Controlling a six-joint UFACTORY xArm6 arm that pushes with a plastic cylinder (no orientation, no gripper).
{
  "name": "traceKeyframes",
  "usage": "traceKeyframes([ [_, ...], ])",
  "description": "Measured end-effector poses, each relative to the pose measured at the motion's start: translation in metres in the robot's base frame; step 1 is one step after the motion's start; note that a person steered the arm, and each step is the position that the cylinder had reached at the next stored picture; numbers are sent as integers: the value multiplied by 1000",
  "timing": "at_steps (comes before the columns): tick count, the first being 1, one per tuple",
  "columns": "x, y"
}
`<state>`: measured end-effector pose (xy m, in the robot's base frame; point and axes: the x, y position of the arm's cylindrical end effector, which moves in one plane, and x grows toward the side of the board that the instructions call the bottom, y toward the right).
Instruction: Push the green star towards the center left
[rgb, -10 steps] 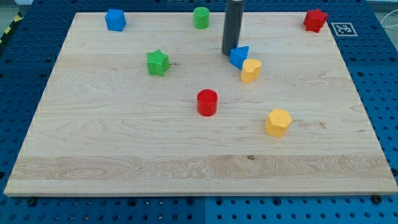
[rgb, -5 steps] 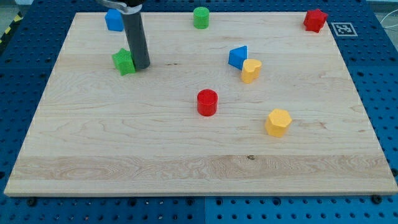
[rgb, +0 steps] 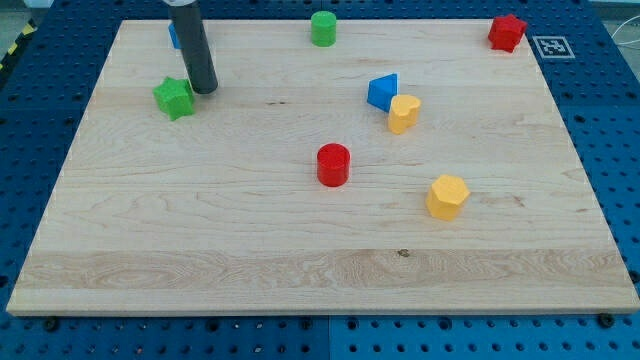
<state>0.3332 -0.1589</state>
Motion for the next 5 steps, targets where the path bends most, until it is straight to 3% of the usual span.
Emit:
traceKeyframes([
  [2,9,-40],
  [5,24,-47],
])
